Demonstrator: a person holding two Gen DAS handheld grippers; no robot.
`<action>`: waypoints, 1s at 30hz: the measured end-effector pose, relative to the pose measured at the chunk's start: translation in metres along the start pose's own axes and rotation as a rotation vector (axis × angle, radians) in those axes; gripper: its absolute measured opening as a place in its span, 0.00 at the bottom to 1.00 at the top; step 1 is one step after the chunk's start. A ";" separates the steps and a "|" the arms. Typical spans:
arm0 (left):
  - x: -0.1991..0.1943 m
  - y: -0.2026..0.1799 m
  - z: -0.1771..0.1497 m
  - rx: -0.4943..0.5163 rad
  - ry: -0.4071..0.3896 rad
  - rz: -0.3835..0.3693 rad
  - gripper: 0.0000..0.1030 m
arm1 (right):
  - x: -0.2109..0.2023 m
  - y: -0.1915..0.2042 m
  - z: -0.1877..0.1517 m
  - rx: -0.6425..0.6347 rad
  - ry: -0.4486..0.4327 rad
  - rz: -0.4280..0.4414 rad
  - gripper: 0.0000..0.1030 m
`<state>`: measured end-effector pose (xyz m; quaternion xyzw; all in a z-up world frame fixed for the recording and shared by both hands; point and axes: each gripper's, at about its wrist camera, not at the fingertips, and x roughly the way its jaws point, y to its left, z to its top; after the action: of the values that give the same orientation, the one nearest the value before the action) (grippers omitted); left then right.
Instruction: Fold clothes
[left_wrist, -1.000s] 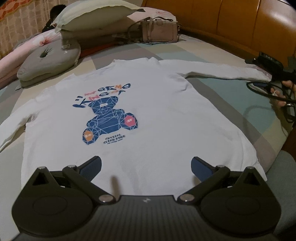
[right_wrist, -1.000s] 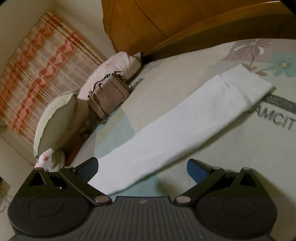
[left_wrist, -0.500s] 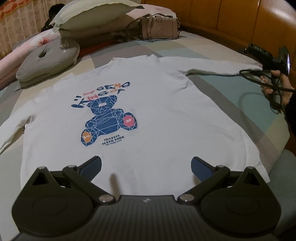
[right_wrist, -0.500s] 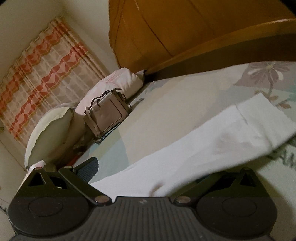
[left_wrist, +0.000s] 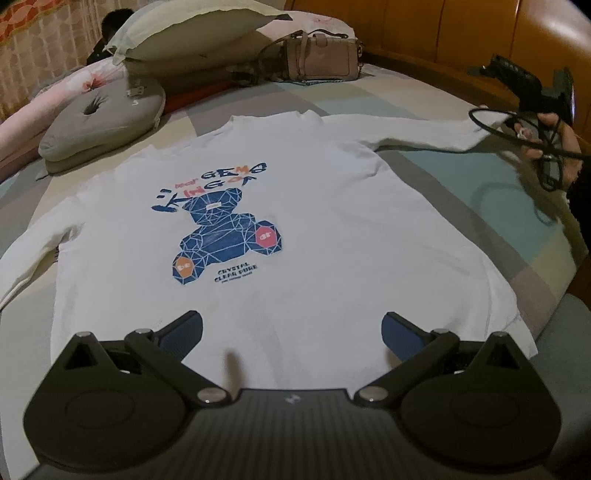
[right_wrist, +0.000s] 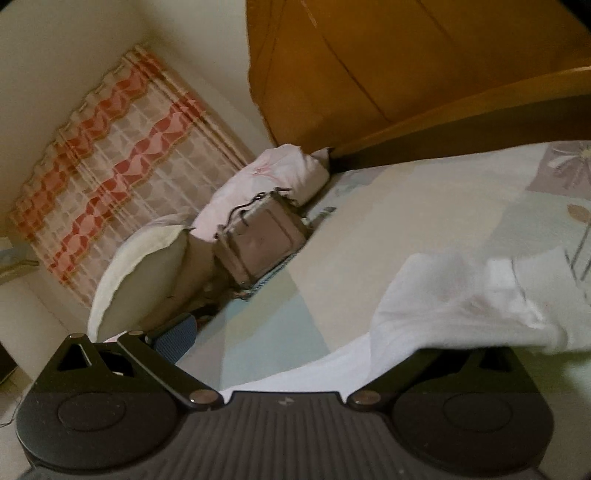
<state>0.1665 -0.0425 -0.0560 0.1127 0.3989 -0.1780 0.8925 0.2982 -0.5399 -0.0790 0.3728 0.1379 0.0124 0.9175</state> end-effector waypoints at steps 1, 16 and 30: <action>-0.002 0.000 -0.001 0.001 0.000 0.000 0.99 | 0.000 0.006 0.000 -0.010 0.004 0.004 1.00; -0.037 0.022 -0.033 -0.002 -0.016 -0.031 0.99 | 0.012 0.112 -0.019 -0.169 0.130 0.030 1.00; -0.058 0.073 -0.065 -0.014 -0.009 -0.036 0.99 | 0.055 0.202 -0.060 -0.279 0.238 0.023 1.00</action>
<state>0.1164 0.0598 -0.0504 0.0983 0.3979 -0.1918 0.8917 0.3516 -0.3466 0.0051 0.2394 0.2381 0.0861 0.9373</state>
